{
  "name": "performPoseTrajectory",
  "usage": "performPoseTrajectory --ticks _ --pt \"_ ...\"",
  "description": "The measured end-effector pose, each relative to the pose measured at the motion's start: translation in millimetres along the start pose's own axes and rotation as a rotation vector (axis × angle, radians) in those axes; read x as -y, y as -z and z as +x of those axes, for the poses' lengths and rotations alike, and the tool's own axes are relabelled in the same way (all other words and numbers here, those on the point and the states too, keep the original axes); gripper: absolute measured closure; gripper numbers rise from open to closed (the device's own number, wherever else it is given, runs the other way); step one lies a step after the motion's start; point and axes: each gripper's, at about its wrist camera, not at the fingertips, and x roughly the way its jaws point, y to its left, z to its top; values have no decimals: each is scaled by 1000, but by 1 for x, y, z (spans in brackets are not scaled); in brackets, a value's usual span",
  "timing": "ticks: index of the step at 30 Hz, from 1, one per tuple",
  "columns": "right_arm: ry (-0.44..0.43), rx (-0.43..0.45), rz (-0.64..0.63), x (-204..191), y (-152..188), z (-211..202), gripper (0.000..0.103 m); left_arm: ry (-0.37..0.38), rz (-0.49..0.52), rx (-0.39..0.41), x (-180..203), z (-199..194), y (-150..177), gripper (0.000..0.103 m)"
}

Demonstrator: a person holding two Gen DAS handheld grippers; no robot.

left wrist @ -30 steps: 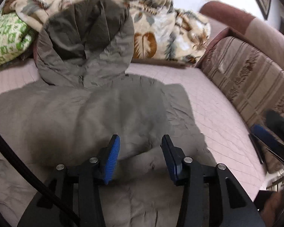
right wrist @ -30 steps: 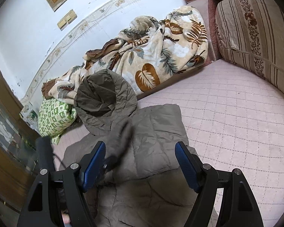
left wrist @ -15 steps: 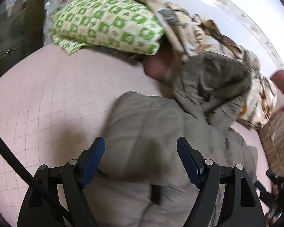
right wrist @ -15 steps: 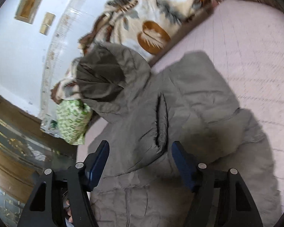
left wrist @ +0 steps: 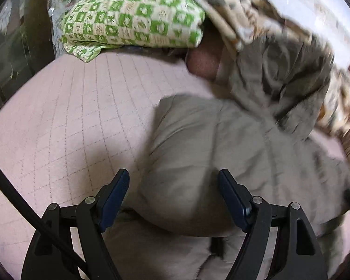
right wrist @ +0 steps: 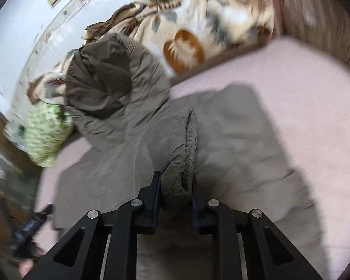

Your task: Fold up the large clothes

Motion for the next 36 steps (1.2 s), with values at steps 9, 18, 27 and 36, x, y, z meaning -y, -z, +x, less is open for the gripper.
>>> performPoseTrajectory --ticks 9,18,27,36 --pt "63 -81 39 21 3 8 60 -37 10 55 2 -19 0 26" --pt "66 149 -203 -33 1 -41 43 -7 208 187 60 -44 12 26" --pt "124 -66 -224 -23 16 29 43 -67 268 74 78 0 30 24" --pt "170 -75 -265 -24 22 34 42 -55 240 88 74 -2 34 21"
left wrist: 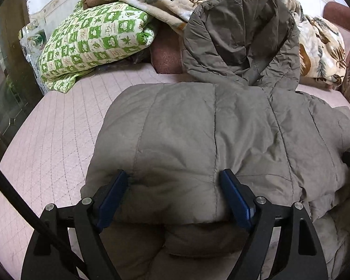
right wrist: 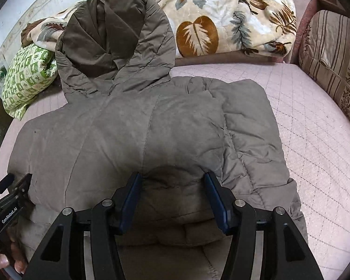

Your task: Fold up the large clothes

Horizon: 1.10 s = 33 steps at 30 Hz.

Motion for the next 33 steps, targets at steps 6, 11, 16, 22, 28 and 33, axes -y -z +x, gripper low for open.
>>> performPoseTrajectory --ticks 6,11,16,22,28,33 --pt "4 93 -50 -17 -1 -27 42 12 -13 7 0 -8 -2 21" --pt "-31 135 -122 -38 2 -35 41 15 -8 23 3 -15 -4 21" --pt "-39 90 -158 -49 6 -22 41 9 12 17 8 -12 -2 21" --pt "-60 0 -125 -41 11 1 39 20 11 -12 6 -4 -1 20" --pt "-108 24 -76 -33 6 -13 39 65 -18 -15 -5 -13 -8 20" --pt "-77 79 11 -2 -6 -31 39 36 -111 -10 -36 -15 -14 20"
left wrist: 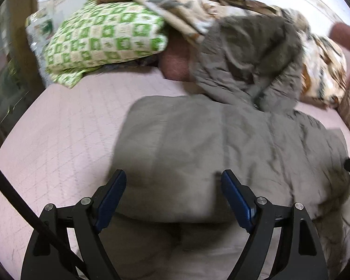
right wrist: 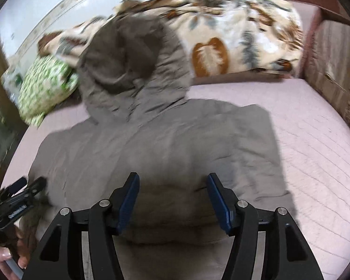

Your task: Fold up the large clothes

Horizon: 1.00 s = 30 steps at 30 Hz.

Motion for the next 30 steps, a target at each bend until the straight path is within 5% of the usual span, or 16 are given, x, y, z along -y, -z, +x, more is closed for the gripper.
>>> performPoseTrajectory --ticks 8,20,30 --pt "-17 -158 125 30 13 36 34 61 -139 -115 -27 27 5 20" --pt "-41 -70 135 35 -9 -7 33 56 -114 -55 -36 -11 -5 20" --pt "-55 -47 79 35 8 -48 33 56 -80 -13 -48 -68 15 20"
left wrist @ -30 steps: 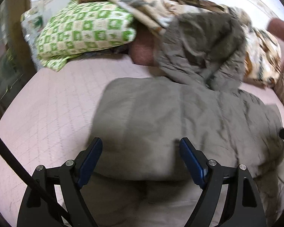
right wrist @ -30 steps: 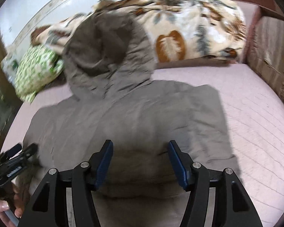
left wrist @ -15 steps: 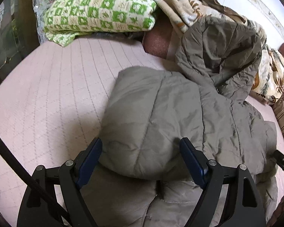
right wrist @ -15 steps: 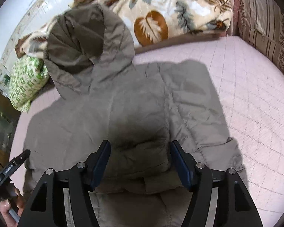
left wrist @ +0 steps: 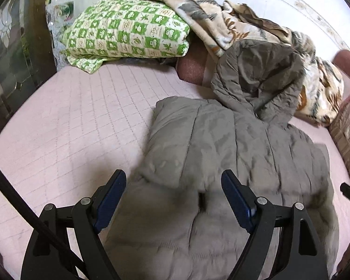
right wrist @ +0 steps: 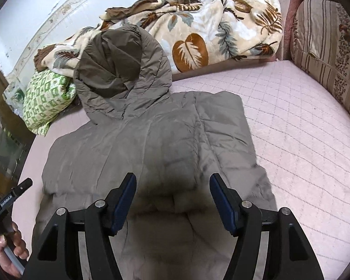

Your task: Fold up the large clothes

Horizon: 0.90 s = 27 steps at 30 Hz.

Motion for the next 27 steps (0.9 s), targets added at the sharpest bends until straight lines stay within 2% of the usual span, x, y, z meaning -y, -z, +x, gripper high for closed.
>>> performPoseTrajectory --ticks 4,11,14,22,24,27 --pt "0 -7 -14 5 28 -24 33 -16 43 1 -3 -24 32 20" --pt "45 -30 -51 17 78 -54 33 31 26 -104 -15 -52 107 20" --pt "49 -42 -40 25 97 -64 33 20 54 -121 -14 -60 128 20" --pt "62 -139 -15 43 153 -57 33 -12 77 -190 -12 -54 160 20" --pt "80 -132 -43 39 162 -58 31 -53 115 -185 -4 -51 165 20" --pt "93 -118 -59 35 166 -60 29 -73 144 -167 3 -54 169 20"
